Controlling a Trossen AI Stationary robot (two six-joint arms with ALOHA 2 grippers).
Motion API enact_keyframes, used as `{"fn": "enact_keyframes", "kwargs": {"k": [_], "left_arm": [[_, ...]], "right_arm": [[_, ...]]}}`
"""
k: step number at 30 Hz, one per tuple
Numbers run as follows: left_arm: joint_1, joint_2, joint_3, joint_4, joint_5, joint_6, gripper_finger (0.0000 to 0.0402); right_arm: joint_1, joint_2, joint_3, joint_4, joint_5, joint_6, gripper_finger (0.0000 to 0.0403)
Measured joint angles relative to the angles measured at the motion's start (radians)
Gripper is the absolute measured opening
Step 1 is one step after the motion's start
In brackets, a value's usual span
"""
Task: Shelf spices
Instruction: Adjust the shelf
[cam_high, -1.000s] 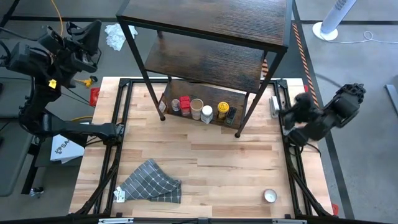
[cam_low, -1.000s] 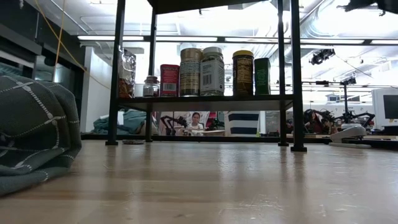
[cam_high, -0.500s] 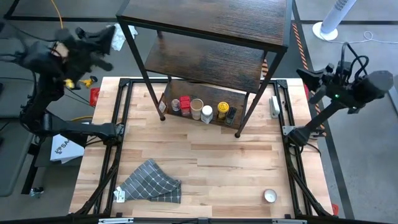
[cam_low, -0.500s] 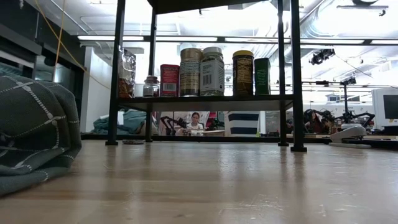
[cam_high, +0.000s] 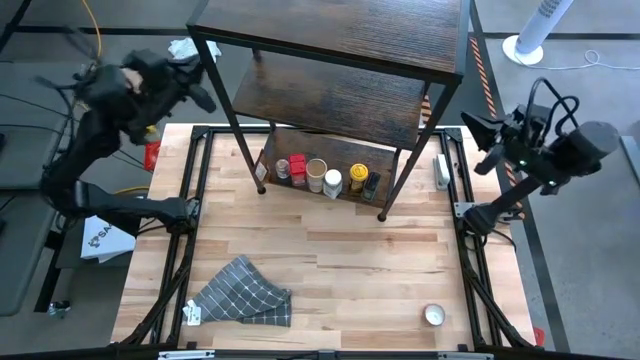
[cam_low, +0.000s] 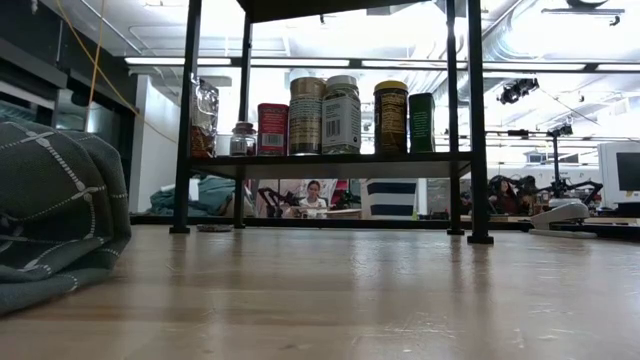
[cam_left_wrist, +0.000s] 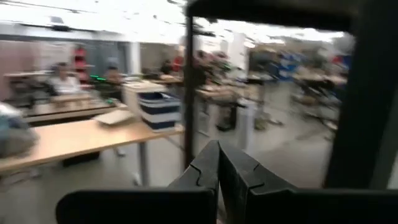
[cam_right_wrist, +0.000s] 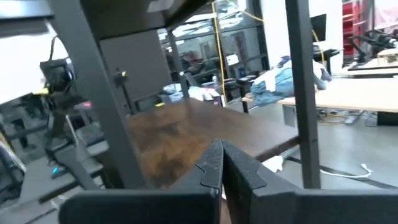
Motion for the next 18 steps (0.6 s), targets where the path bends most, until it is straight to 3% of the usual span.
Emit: {"fn": "enact_keyframes", "kwargs": {"k": [4, 9, 18], "left_arm": [[0.064, 0.051, -0.001, -0.019, 0.175, -0.006, 0.0], [0.115, 0.075, 0.0, -0.045, 0.28, -0.026, 0.0], [0.121, 0.008, 0.0, -0.112, 0.413, -0.11, 0.0]], "right_arm": [[-0.128, 0.044, 0.0, 0.096, -0.177, -0.007, 0.0], [-0.229, 0.096, 0.0, 0.135, -0.33, 0.036, 0.0], [-0.267, 0.129, 0.001, 0.139, -0.407, 0.089, 0.0]]}}
